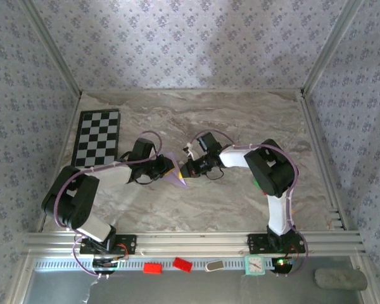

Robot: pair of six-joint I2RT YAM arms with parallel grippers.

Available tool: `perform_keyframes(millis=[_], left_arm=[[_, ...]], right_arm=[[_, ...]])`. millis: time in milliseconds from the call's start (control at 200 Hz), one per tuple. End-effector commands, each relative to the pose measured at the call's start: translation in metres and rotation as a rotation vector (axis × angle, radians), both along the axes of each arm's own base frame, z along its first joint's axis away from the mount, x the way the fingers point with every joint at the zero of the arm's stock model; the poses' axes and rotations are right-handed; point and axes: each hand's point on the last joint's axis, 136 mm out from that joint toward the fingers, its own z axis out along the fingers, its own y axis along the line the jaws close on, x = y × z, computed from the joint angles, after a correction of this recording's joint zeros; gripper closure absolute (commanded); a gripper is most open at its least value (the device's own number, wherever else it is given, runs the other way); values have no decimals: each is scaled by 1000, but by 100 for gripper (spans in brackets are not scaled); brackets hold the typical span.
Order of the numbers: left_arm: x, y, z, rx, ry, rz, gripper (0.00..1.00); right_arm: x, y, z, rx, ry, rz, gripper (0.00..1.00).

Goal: Fold a paper plane with a square sheet of paper (pick it up from the middle)
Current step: Fourth fold the wing at the center of the table.

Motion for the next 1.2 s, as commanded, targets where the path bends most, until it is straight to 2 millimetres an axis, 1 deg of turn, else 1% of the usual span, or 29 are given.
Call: perform_keyframes(millis=[0, 250, 525, 630, 765, 900, 1024, 1199], left_arm=[[0, -7, 0, -21, -13, -24, 81], [2, -9, -4, -25, -6, -26, 81], [6, -12, -7, -25, -4, -27, 82], [5, -9, -11, -10, 6, -16, 82], [1, 0, -15, 33, 24, 12, 82], [-3, 4, -17, 80, 28, 21, 76], [-1, 5, -20, 115, 37, 24, 71], [-1, 8, -25, 157, 63, 45, 61]], right_arm=[[-3, -3, -6, -7, 78, -8, 100], [-2, -9, -18, -51, 102, -34, 100], [-2, -14, -24, -74, 101, -47, 99], [-1, -14, -26, -79, 97, -52, 99], [0, -14, -25, -78, 91, -53, 98], [0, -14, -25, -80, 88, -51, 98], [-1, -14, -27, -85, 94, -52, 98], [-1, -14, -28, -88, 93, -52, 98]])
